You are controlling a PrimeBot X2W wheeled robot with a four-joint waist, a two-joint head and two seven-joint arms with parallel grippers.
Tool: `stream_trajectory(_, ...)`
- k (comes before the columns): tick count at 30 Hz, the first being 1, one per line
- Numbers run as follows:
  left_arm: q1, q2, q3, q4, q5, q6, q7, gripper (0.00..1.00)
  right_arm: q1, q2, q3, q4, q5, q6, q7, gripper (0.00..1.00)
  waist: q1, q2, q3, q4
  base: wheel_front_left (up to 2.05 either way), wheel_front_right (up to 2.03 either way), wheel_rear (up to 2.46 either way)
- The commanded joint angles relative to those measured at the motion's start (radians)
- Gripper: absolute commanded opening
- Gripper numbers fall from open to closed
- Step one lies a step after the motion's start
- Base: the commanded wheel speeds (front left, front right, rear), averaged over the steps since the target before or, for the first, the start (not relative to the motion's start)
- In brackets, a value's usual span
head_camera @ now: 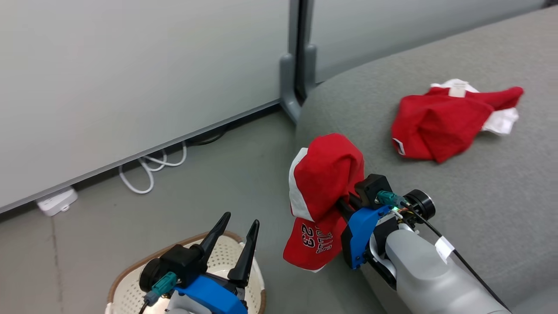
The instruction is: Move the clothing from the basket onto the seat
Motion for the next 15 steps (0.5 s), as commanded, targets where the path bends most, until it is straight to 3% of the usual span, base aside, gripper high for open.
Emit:
stream_trajectory(1, -0.013, 0.005, 0.001, -0.004, -0.001, -0.004, -0.003, 1.0, -0.008, -0.003, -0.006, -0.006, -0.002, -0.001, -0.005, 0.0, 0.0, 0.0, 0.009, -0.059, 0.0, 0.0, 0.0)
stream_trajectory(7, -0.027, 0.006, -0.015, -0.006, 0.001, -0.004, -0.003, 1.0, 0.006, -0.007, -0.023, -0.014, -0.008, -0.001, -0.005, 0.0, 0.0, 0.0, 0.017, -0.119, 0.0, 0.0, 0.0)
stream_trajectory(15, -0.024, 0.01, -0.02, -0.001, -0.003, -0.004, -0.003, 1.0, 0.028, -0.012, -0.039, -0.019, -0.019, -0.001, -0.005, 0.0, 0.0, 0.0, 0.018, -0.14, 0.0, 0.0, 0.0)
